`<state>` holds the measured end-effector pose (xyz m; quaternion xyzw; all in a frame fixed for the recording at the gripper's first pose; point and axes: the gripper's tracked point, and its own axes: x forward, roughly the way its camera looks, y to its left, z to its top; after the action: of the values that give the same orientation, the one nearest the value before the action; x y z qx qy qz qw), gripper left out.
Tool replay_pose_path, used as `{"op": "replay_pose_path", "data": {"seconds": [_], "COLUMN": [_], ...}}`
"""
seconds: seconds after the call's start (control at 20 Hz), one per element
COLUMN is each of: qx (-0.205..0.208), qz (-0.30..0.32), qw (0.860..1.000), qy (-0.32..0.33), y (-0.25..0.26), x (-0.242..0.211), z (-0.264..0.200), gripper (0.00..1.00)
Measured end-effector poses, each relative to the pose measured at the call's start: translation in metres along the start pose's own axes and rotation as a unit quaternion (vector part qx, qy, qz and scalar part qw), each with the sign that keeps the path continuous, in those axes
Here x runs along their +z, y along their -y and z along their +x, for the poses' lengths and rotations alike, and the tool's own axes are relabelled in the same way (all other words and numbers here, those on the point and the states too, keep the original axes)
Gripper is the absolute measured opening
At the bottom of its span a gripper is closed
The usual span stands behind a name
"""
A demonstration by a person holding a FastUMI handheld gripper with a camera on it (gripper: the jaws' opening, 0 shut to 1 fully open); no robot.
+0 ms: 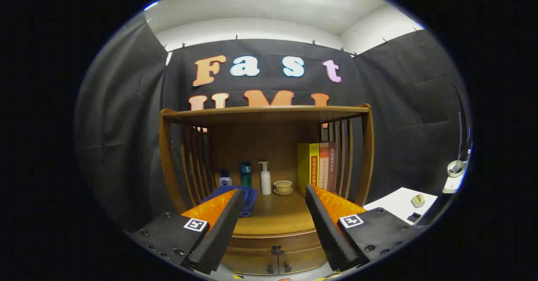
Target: Pull open the drawer, take out the items inside it, and place them on the countertop above the cabinet.
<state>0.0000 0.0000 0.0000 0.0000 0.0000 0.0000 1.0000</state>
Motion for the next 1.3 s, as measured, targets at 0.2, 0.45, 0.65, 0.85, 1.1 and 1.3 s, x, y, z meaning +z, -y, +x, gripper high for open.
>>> {"op": "replay_pose_path", "data": {"seconds": [0.2,0.45,0.65,0.85,1.1,1.3], "qx": [-0.003,-0.004,-0.006,-0.001,0.008,0.005], "qz": [-0.003,-0.007,-0.016,-0.02,-0.013,-0.014], "qw": [1.0,1.0,1.0,1.0,1.0,1.0], "qy": [0.004,0.002,0.001,0.001,0.007,0.013], "y": [-0.001,-0.002,0.0,-0.004,-0.008,-0.002], "x": [0.006,0.007,0.006,0.003,-0.009,-0.033], "z": [-0.003,-0.003,-0.002,0.0,0.002,0.01], "gripper": [0.98,0.98,0.98,0.98,0.98,0.98]}}
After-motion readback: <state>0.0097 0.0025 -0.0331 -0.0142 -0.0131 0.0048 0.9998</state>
